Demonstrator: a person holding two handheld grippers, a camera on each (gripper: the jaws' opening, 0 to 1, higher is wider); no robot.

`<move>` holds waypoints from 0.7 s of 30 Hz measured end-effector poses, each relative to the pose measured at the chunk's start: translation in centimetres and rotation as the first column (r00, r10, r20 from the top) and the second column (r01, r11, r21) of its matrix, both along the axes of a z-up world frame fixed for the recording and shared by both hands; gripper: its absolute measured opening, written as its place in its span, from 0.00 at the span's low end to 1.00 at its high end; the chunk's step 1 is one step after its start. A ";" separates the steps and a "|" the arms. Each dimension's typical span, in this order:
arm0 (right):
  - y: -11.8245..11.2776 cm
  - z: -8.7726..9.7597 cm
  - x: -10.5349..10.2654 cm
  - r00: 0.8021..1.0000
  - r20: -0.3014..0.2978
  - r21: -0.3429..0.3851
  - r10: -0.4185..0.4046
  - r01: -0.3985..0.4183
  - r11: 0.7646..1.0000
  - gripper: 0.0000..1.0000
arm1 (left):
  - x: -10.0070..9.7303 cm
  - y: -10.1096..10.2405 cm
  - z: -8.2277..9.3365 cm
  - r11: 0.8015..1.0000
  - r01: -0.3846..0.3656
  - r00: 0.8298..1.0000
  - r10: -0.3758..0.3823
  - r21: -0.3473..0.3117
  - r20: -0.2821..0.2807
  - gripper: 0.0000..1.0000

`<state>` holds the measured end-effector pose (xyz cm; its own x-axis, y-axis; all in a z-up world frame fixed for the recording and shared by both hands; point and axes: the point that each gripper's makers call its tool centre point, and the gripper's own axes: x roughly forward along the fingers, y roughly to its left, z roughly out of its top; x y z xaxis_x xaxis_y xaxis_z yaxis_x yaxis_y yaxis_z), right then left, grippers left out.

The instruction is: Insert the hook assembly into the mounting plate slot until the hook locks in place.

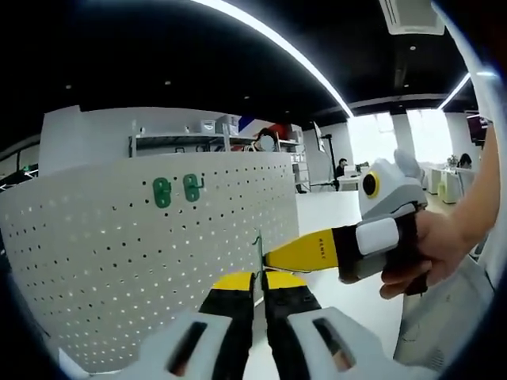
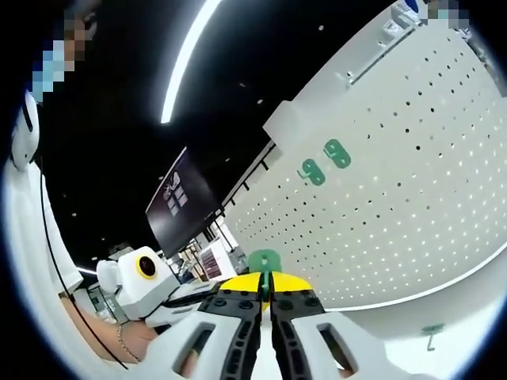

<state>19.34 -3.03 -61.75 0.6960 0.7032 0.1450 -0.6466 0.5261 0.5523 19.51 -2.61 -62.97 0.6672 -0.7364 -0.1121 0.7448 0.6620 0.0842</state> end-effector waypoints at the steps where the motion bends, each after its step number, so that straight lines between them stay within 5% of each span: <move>1: -0.1 0.0 0.0 1.000 -0.001 0.001 -0.001 0.001 1.000 0.00 | 0.0 0.0 -0.1 1.000 0.003 1.000 -0.003 0.011 0.003 0.10; 4: -0.1 0.0 0.1 1.000 -0.008 0.008 0.003 -0.003 1.000 0.00 | 0.2 0.1 -0.5 0.999 -0.016 1.000 0.015 0.039 0.014 0.29; 21: 0.2 -0.3 -0.1 1.000 -0.020 0.011 0.018 -0.018 1.000 0.00 | 0.7 0.3 -1.8 0.998 -0.048 0.999 0.049 0.052 -0.024 0.88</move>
